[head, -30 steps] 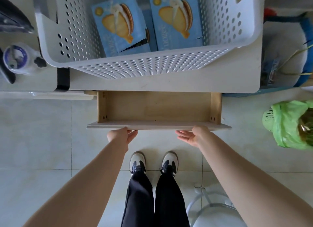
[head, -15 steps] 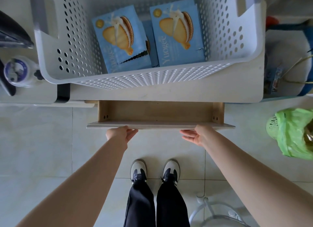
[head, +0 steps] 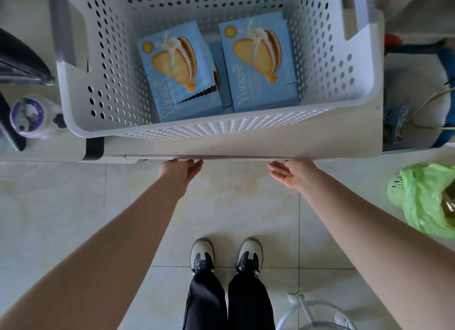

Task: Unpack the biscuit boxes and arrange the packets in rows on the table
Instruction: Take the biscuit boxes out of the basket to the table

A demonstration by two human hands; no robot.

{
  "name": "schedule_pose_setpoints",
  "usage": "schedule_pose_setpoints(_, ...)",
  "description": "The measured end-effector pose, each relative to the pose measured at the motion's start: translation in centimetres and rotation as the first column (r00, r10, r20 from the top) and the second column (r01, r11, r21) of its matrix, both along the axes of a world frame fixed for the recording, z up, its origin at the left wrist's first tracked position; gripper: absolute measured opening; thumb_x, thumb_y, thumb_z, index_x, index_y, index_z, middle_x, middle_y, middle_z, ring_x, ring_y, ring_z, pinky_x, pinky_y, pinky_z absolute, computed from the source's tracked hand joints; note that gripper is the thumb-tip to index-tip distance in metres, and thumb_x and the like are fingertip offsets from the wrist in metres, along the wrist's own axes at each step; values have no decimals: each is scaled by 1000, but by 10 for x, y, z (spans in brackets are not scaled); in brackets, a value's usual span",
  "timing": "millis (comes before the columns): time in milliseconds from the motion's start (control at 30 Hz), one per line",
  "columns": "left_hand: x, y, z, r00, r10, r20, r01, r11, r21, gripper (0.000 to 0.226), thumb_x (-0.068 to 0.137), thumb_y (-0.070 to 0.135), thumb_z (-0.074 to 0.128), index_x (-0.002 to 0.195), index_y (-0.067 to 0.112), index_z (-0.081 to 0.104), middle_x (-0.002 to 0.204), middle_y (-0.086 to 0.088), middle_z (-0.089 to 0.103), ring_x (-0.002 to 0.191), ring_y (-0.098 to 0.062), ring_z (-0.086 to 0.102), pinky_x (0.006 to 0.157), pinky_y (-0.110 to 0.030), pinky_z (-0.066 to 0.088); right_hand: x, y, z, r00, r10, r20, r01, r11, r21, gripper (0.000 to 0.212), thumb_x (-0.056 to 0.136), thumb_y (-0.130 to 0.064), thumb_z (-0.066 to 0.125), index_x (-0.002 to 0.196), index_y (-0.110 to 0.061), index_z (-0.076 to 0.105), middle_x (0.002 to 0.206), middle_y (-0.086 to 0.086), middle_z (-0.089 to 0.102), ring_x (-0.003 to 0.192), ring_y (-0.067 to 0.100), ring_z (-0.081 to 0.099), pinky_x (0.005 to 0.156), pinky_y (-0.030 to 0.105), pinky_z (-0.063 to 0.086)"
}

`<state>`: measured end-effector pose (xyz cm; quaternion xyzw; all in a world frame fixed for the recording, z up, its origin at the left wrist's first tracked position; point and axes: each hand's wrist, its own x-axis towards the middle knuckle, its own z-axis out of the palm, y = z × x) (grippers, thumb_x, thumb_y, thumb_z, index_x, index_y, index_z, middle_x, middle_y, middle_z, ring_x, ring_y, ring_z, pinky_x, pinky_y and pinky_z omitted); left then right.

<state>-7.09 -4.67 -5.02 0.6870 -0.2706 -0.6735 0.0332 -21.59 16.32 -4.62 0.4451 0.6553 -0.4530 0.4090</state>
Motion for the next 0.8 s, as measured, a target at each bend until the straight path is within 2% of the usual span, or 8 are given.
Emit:
schedule_pose_setpoints(267,5,-3,15,991,-107,75,102,993,62,55,93,-15,45,142,8,34,103,-13,64,97,-34,68,85,-38,56,-4,8,-5,997,-51,56,52,999,-13,27,98,3,25,100,8,51,131,35,49,141,31,32,112,36,35)
schedule_pose_setpoints(433,14,4,40,967,-241,76,241,970,14,61,95,-11,48,148,12,31,121,-16,61,99,-36,67,79,-39,57,-7,15,18,983,182,16,-182,983,4,41,97,3,32,137,8,41,149,22,28,137,39,36,111,38,36)
schedule_pose_setpoints(533,14,12,62,938,-340,68,343,939,-32,54,95,-2,54,144,12,37,116,-15,65,95,-32,66,79,-37,57,-4,22,44,908,418,-11,-418,908,-7,18,94,4,41,84,-8,50,127,34,44,77,24,50,95,30,42)
schedule_pose_setpoints(567,14,15,69,926,-369,76,373,926,-61,49,95,0,54,141,11,42,110,-14,66,91,-30,65,79,-36,56,-2,25,50,869,495,-28,-494,869,37,22,91,4,44,76,-13,43,83,31,47,72,22,41,83,28,41)
schedule_pose_setpoints(600,13,18,78,915,-392,91,400,911,-99,42,96,1,53,136,10,47,103,-13,67,85,-28,64,78,-35,54,0,28,59,820,570,-53,-564,821,91,25,89,2,47,72,-16,39,78,5,30,73,23,36,75,27,36)
schedule_pose_setpoints(633,13,22,88,904,-411,116,424,894,-142,36,96,1,50,130,9,52,95,-12,68,79,-26,62,75,-34,53,3,30,70,777,623,-86,-611,781,134,24,88,-2,49,70,-15,41,73,16,34,75,27,37,72,28,31)
schedule_pose_setpoints(733,12,35,122,864,-455,215,499,831,-248,28,94,3,46,116,8,62,82,-7,68,71,-22,60,68,-31,50,13,30,109,623,766,-160,-736,643,213,29,93,-15,55,113,5,61,117,26,61,109,40,57,94,44,46)
schedule_pose_setpoints(800,11,43,145,825,-492,277,561,770,-303,27,92,4,46,110,10,65,79,-4,70,68,-20,62,65,-28,50,17,27,139,509,837,-203,-796,547,258,41,94,-18,55,131,0,52,131,17,59,123,31,53,97,31,40)
